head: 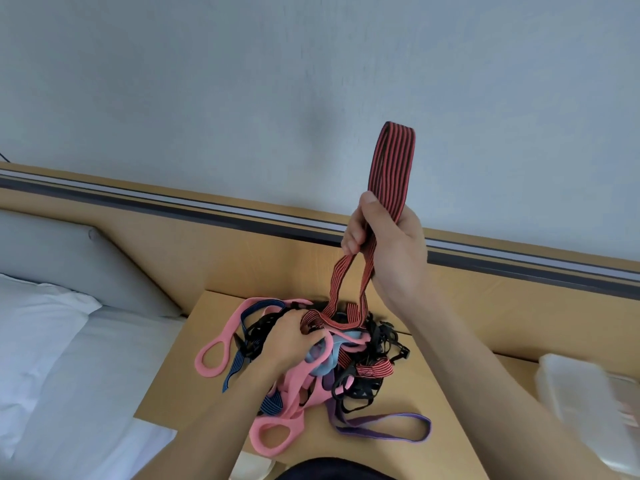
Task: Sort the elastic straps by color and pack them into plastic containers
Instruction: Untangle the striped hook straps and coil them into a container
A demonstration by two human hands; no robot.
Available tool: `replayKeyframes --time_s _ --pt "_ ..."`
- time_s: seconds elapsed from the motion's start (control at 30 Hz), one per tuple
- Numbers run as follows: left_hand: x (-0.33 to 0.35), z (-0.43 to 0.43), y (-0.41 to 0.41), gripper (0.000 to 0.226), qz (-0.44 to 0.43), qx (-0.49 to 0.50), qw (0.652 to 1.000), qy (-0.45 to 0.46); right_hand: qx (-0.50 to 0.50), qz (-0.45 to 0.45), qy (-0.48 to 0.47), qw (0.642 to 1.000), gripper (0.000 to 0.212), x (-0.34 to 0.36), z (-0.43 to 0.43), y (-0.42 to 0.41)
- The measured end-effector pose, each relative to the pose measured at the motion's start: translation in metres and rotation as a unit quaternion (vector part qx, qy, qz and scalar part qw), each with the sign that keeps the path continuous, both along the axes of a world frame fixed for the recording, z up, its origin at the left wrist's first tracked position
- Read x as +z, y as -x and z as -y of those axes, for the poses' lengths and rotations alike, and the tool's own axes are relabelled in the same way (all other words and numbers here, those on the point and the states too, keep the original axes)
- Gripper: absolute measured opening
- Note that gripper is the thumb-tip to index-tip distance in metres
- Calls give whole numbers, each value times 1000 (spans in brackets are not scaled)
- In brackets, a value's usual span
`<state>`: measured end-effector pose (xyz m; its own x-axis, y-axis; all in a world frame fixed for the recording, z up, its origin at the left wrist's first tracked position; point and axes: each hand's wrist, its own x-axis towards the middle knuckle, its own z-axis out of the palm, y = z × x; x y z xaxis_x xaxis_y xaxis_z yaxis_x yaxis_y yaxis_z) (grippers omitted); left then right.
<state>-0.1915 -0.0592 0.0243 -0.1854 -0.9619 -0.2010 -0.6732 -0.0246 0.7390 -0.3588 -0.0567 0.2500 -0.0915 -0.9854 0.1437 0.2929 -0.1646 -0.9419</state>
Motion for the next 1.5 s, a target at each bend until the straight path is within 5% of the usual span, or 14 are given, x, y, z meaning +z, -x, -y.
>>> replayKeyframes --time_s 0.33,0.83,1.17,1.5 --pt "0 0 -25 23 -25 98 995 0 -21 -98 -13 995 25 -29 -5 14" --pt "14 5 -30 51 -158 147 976 -32 -35 -92 -34 995 29 -38 -5 18" --pt "16 7 -31 30 -211 150 958 -122 -58 -56 -34 996 22 -33 2 37" --pt "7 6 -43 38 -172 178 966 -81 -34 -94 -47 994 33 -47 -5 21"
